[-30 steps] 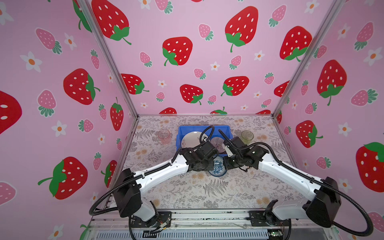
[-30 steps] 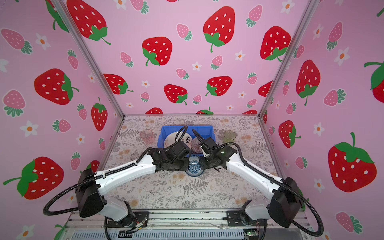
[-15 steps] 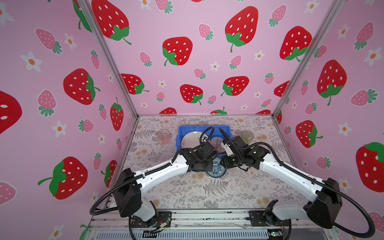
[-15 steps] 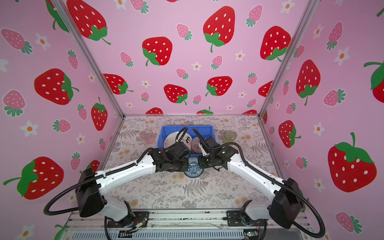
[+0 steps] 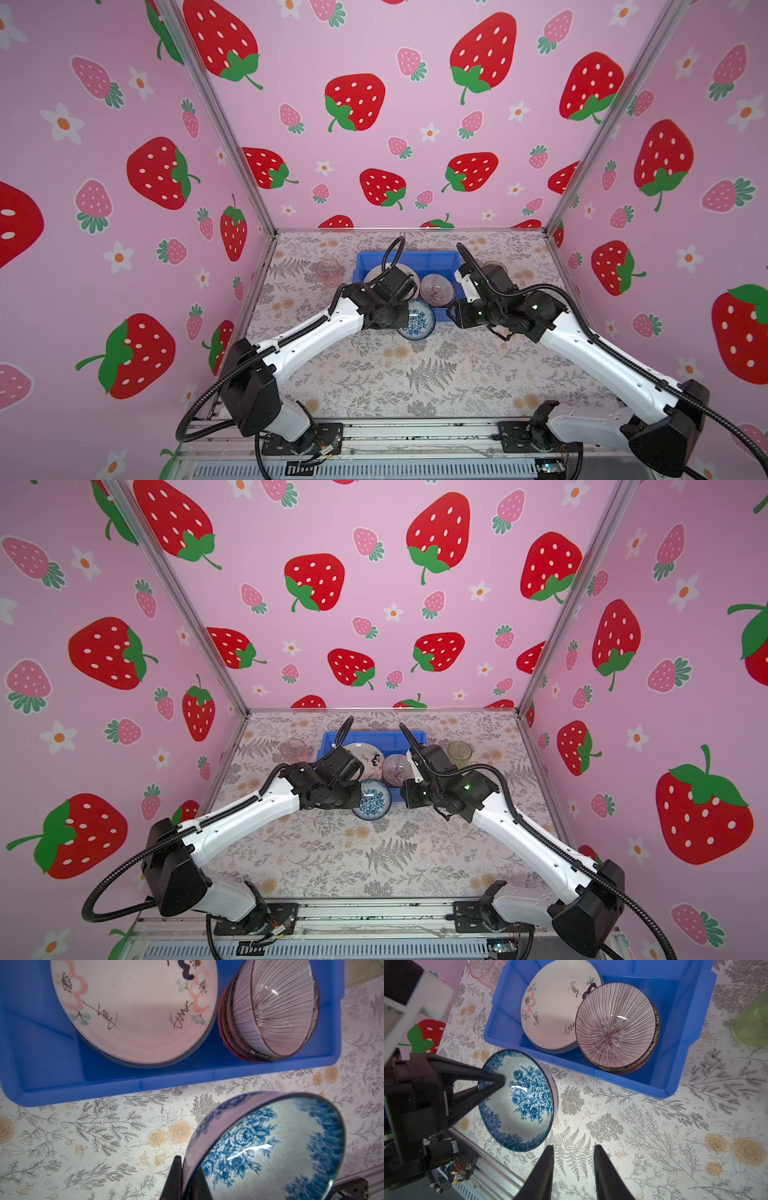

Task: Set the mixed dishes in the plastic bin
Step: 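Carry the blue-white bowl toward the bin with the left gripper while the right releases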

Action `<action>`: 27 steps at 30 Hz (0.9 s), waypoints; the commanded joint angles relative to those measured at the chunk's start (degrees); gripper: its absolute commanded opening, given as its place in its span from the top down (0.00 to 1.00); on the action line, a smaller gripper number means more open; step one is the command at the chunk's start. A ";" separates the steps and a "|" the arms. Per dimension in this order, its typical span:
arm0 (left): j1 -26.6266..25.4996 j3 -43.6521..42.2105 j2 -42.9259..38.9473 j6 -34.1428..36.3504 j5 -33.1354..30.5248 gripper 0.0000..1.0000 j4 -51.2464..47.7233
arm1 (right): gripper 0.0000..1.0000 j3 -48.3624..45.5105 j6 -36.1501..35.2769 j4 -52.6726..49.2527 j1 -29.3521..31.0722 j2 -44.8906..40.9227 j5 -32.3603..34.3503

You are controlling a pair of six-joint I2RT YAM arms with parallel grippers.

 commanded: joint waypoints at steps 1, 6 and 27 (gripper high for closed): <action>1.46 5.14 -1.15 3.10 1.54 1.00 1.17 | 0.63 1.94 -0.19 -2.64 -0.05 -1.34 2.84; 2.84 8.15 0.79 4.96 2.57 1.00 2.86 | 0.63 3.00 -0.01 -4.16 0.30 -1.55 4.41; 4.51 21.14 16.02 7.54 5.34 1.00 11.40 | 0.60 2.74 -0.80 -6.78 0.23 -3.22 6.47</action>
